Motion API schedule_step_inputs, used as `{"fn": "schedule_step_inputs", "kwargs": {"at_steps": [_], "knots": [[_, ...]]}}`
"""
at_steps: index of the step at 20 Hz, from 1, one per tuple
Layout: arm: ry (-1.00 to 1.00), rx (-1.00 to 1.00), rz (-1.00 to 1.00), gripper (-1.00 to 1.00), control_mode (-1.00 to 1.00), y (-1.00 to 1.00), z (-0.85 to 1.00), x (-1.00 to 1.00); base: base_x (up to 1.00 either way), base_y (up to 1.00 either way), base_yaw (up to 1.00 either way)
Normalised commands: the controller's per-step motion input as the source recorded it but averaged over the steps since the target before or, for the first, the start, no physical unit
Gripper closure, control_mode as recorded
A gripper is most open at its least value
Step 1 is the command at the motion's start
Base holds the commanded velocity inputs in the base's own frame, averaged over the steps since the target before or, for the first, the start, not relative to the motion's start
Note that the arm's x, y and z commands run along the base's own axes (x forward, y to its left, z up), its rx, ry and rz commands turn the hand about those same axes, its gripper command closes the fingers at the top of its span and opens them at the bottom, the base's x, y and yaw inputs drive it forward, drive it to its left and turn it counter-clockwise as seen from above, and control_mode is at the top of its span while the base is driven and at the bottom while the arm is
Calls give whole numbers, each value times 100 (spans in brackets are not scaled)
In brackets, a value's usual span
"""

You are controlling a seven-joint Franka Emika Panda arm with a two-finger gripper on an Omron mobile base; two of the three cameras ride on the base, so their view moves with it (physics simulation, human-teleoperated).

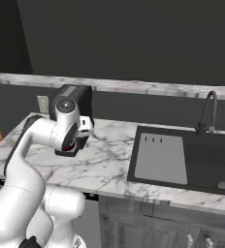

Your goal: Pick up the brewed coffee from the coffee machine and place it next to the breakfast plate on the dining counter.

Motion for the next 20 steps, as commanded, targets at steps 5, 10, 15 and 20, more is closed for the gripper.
{"fn": "schedule_step_inputs", "kwargs": {"at_steps": [5,10,15,20], "knots": [[0,2,30,-100,-100,13,-35,32,0,0,0],[0,0,29,-100,-100,25,-39,30,0,0,0],[-1,0,24,-100,-100,37,-34,2,0,0,0],[-11,4,12,-100,-100,13,-10,0,0,0,0]]}}
